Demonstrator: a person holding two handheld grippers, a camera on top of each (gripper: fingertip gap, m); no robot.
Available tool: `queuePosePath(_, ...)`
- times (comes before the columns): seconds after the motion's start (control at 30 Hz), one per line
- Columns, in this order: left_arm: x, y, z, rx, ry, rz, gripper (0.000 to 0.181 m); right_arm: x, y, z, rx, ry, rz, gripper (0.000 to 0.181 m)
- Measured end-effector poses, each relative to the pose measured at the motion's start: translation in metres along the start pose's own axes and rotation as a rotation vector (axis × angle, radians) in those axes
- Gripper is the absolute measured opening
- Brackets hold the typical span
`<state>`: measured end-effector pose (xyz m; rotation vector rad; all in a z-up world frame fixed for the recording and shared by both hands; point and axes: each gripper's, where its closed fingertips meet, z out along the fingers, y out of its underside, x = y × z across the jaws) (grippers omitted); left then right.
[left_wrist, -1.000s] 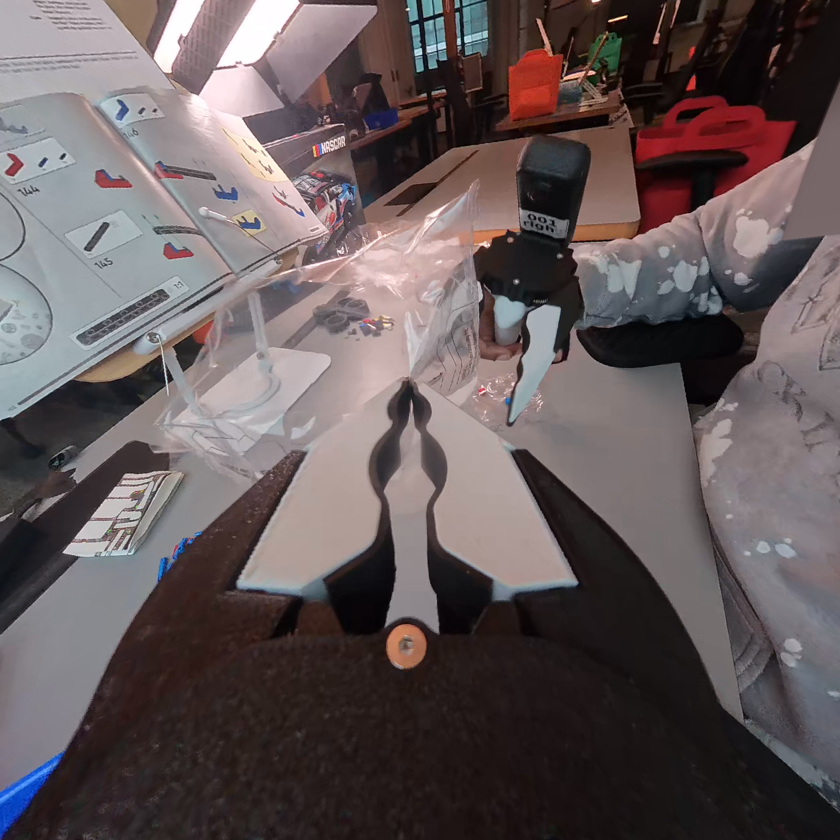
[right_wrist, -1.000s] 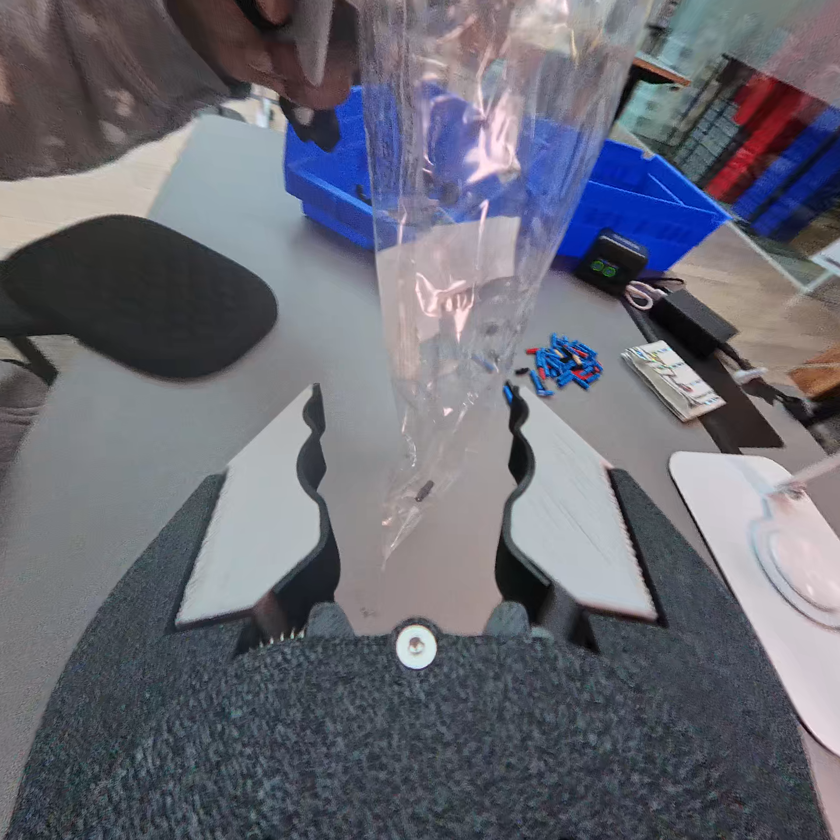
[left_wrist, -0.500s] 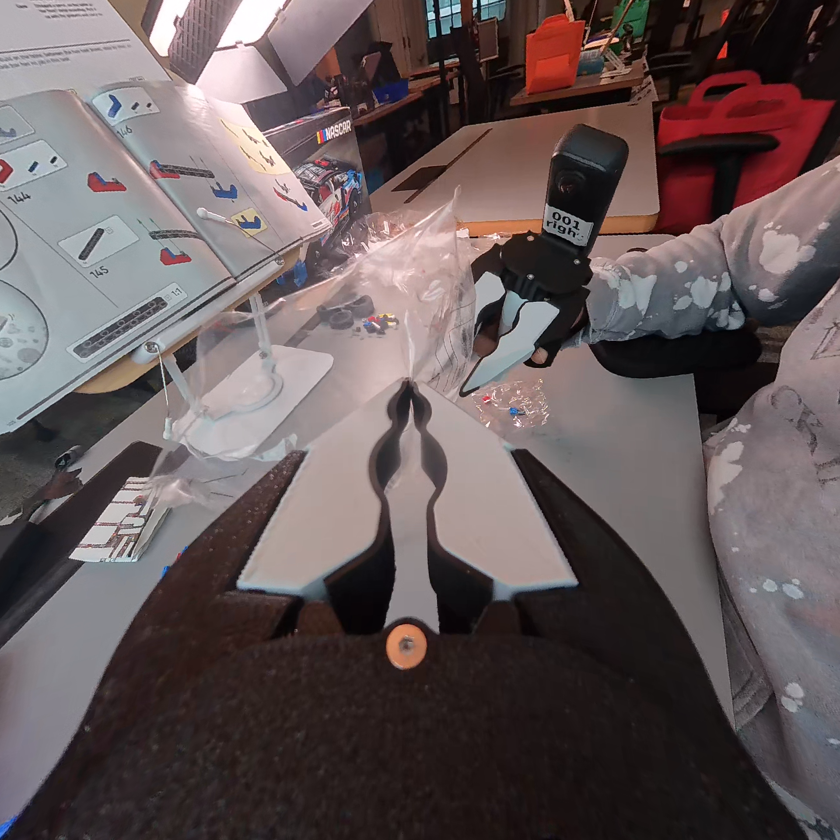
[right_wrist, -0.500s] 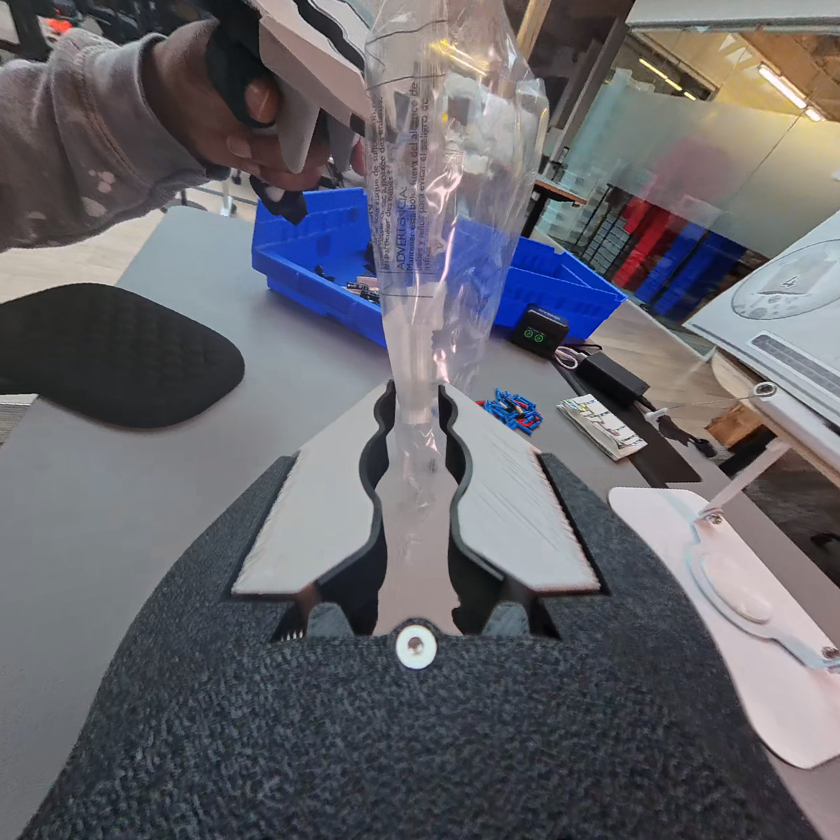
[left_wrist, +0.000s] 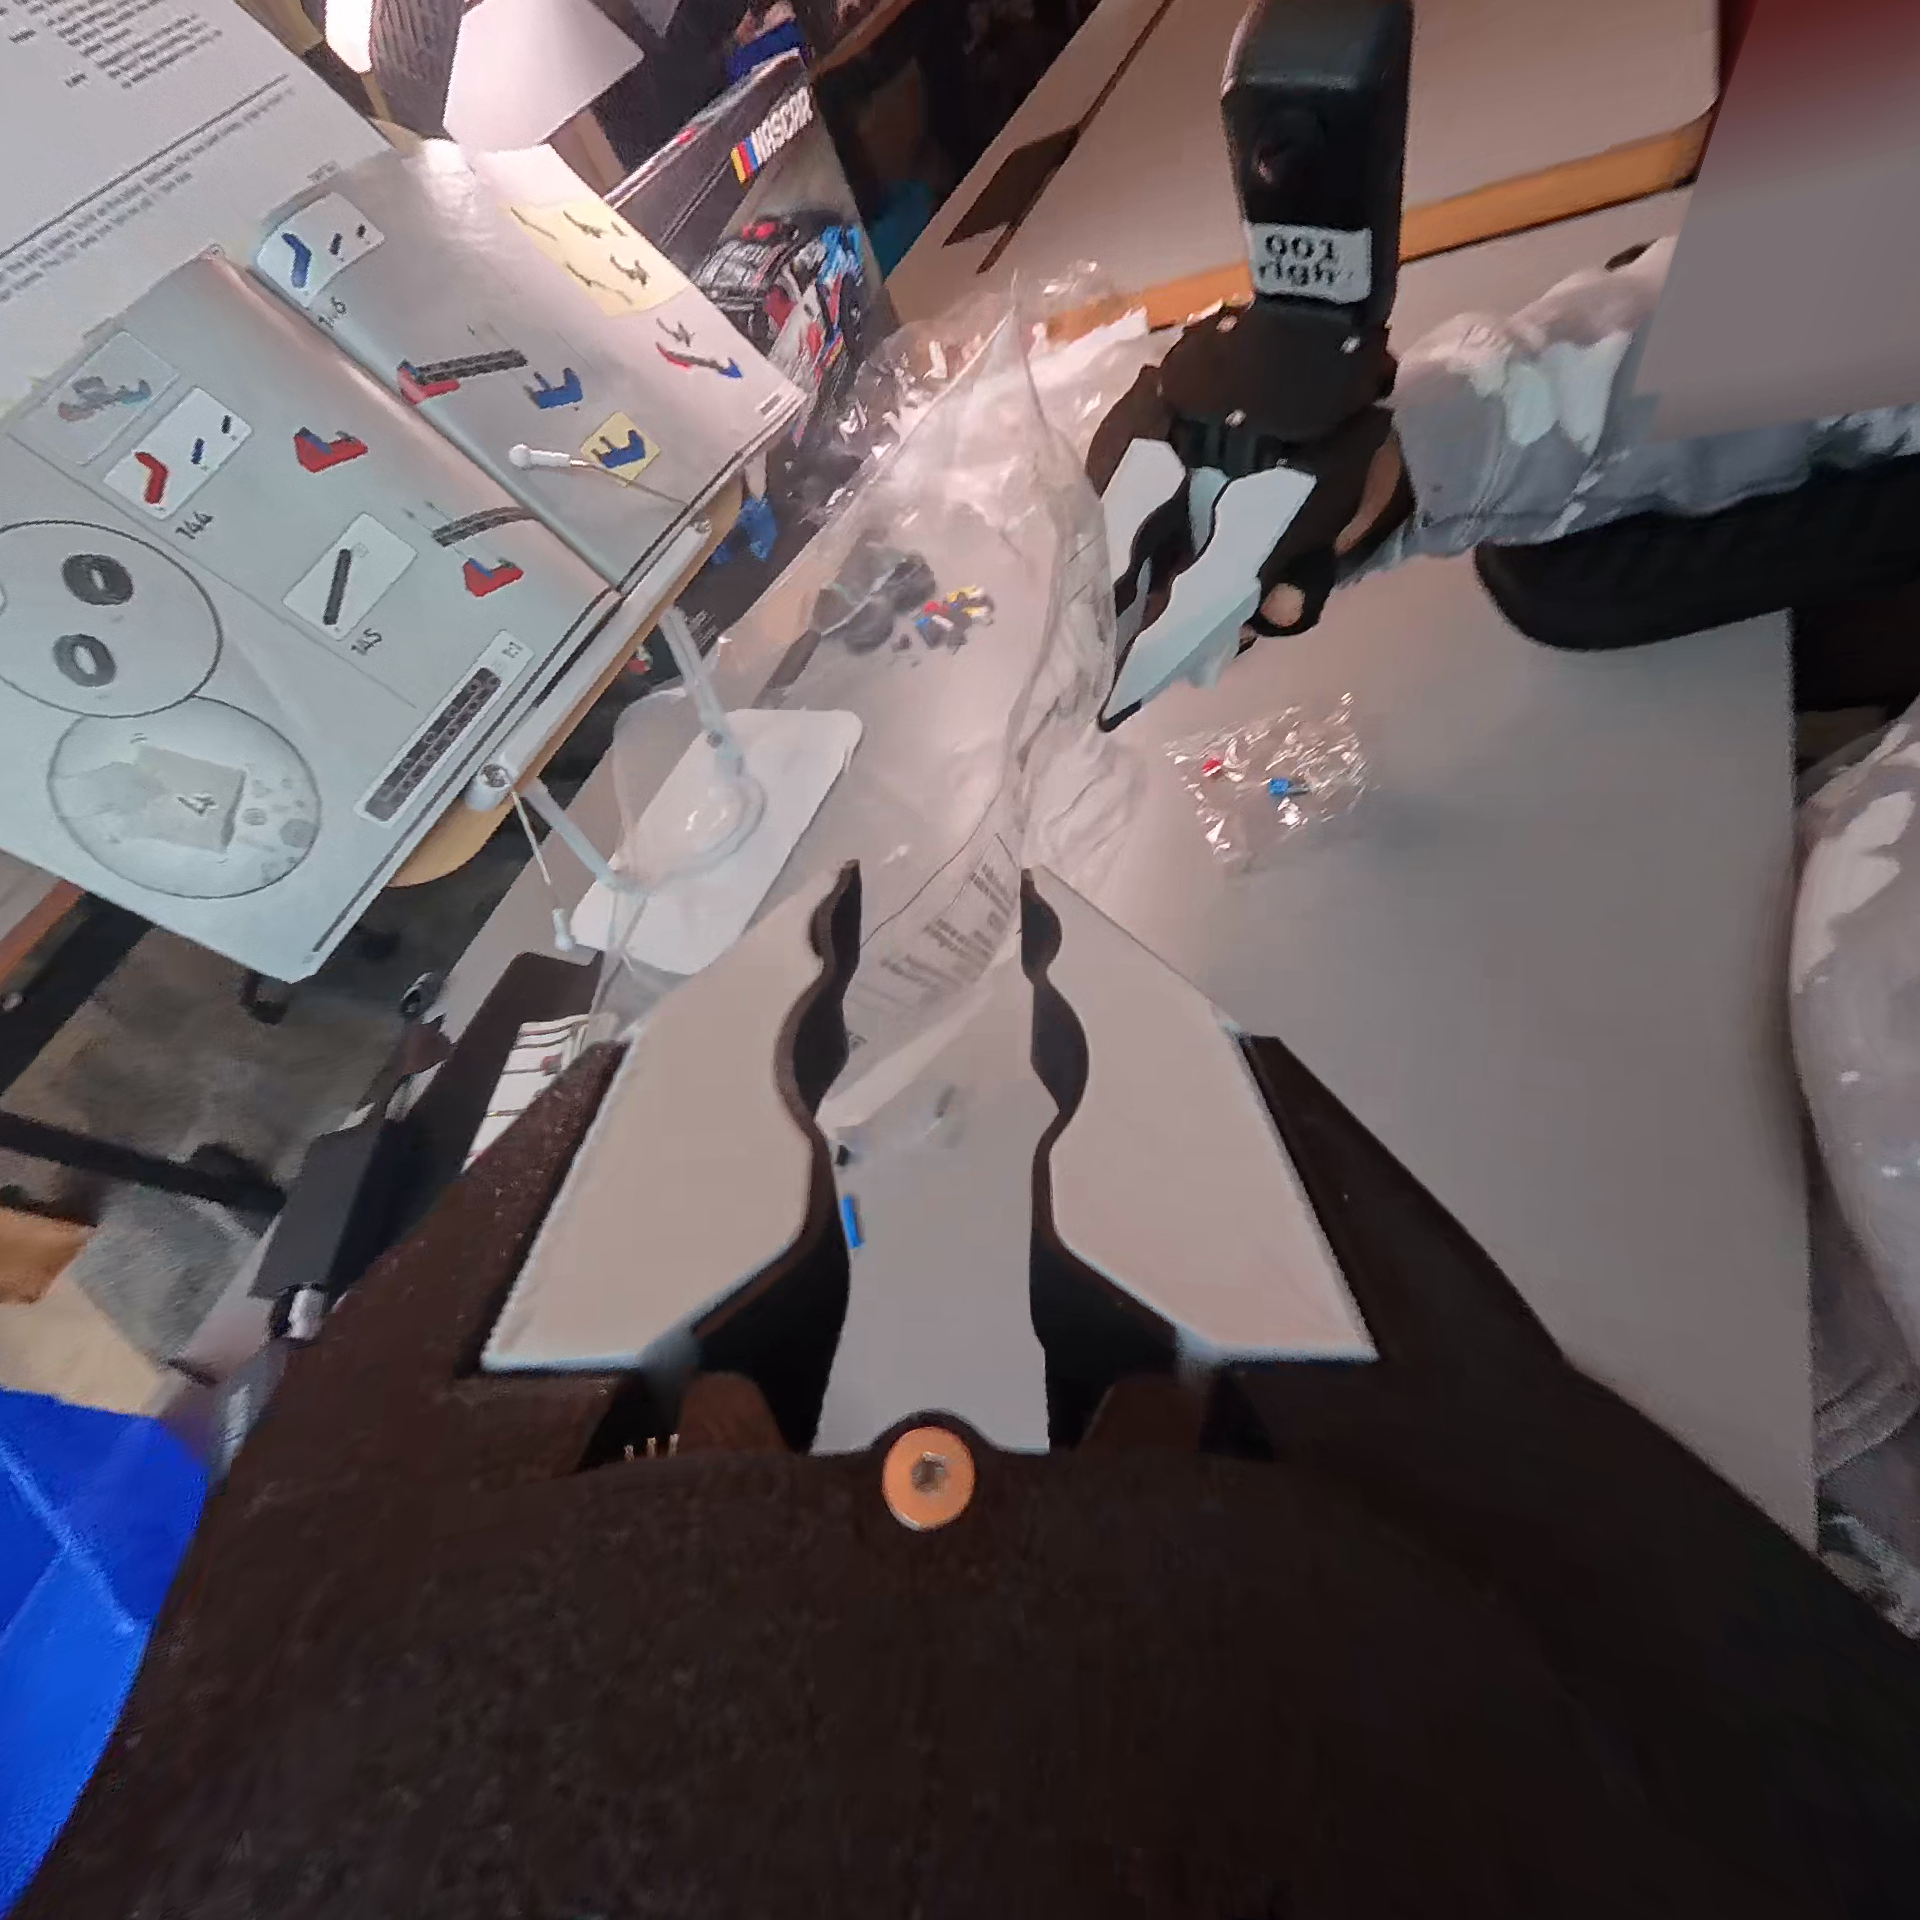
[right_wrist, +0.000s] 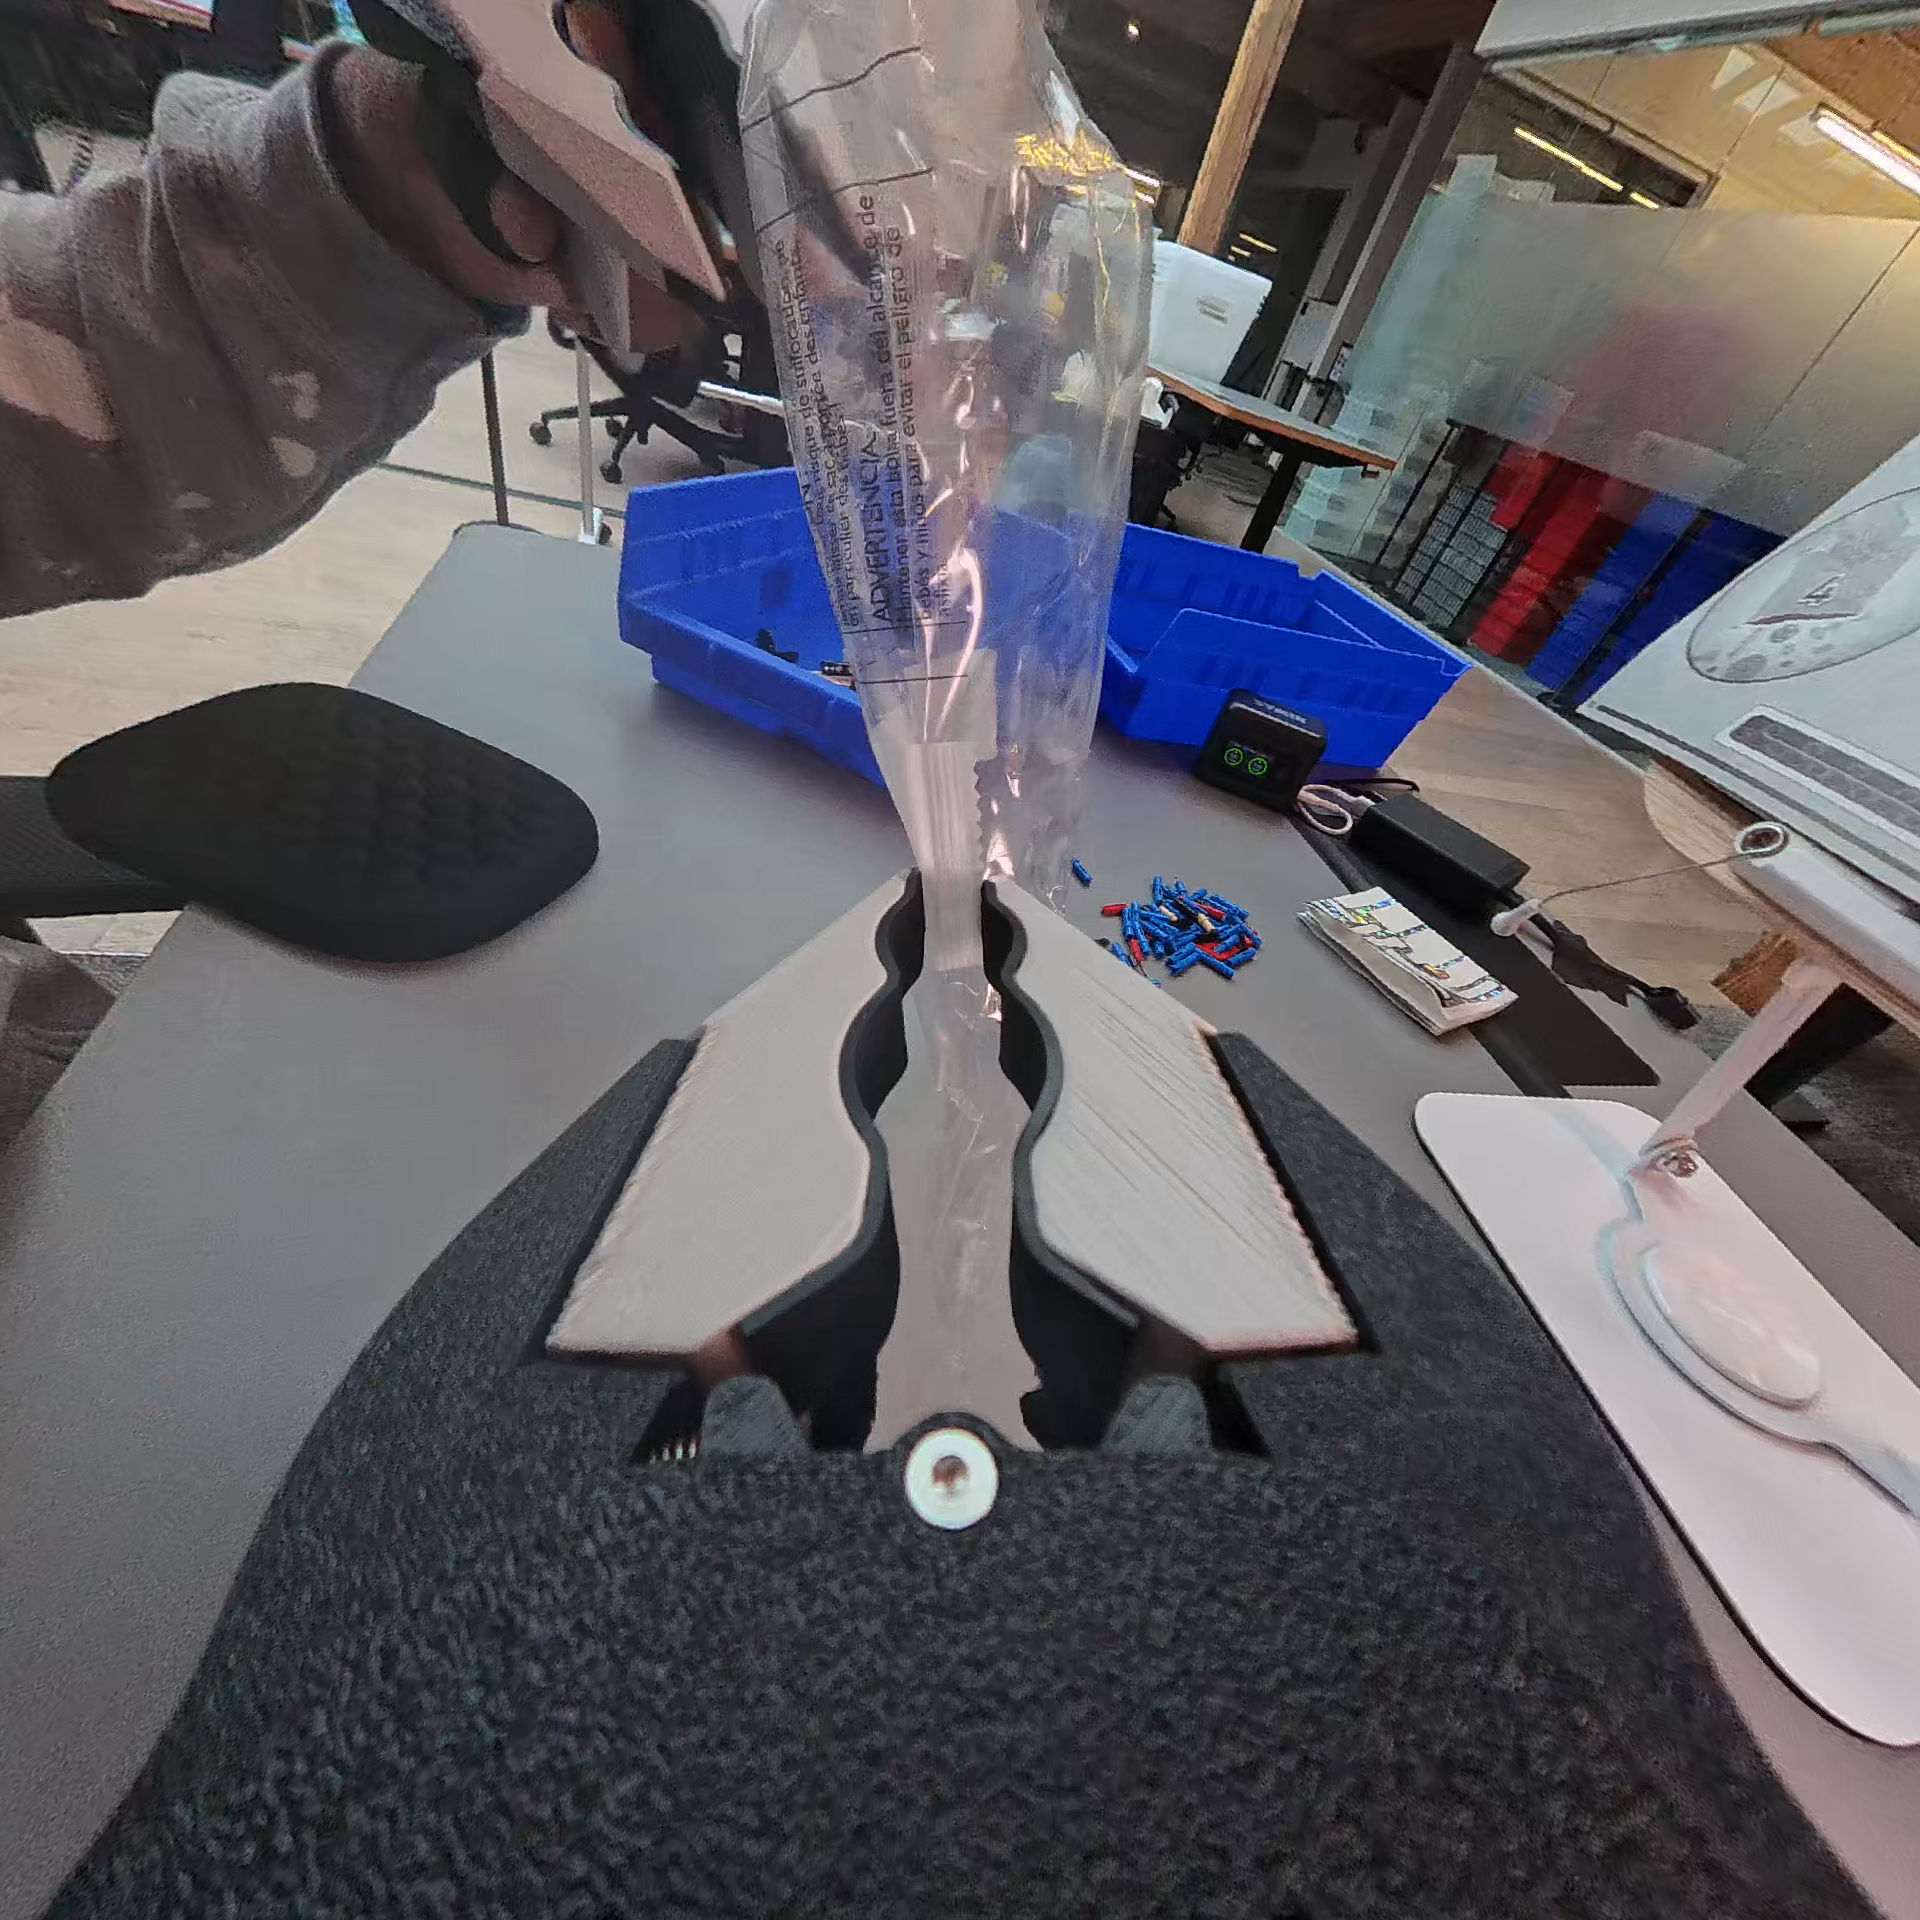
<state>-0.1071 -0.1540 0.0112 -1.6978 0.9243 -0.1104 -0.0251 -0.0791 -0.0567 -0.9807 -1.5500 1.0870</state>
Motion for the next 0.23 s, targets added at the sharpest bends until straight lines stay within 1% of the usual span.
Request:
queuePosePath(0.03,-0.001,0.001,0.001,-0.026,-0.013,0.03,0.033,-0.003,0.0,0.001,-0.001,-0.007,-0.005,0.01)
queuePosePath(0.1,0.007,0.002,0.005,-0.076,0.02,0.085,0.037,-0.007,0.003,0.006,-0.013,-0.014,0.004,0.01)
queuePosePath(0.17,0.008,0.011,0.012,-0.168,0.013,0.178,0.044,-0.017,0.002,0.008,-0.004,-0.054,-0.002,0.009)
queuePosePath(0.2,0.005,0.016,0.014,-0.218,-0.002,0.232,0.041,-0.021,0.003,0.009,-0.006,-0.073,-0.012,0.009)
queuePosePath(0.23,0.005,0.02,0.015,-0.259,0.01,0.266,0.032,-0.021,0.004,0.009,-0.017,-0.073,-0.017,0.009)
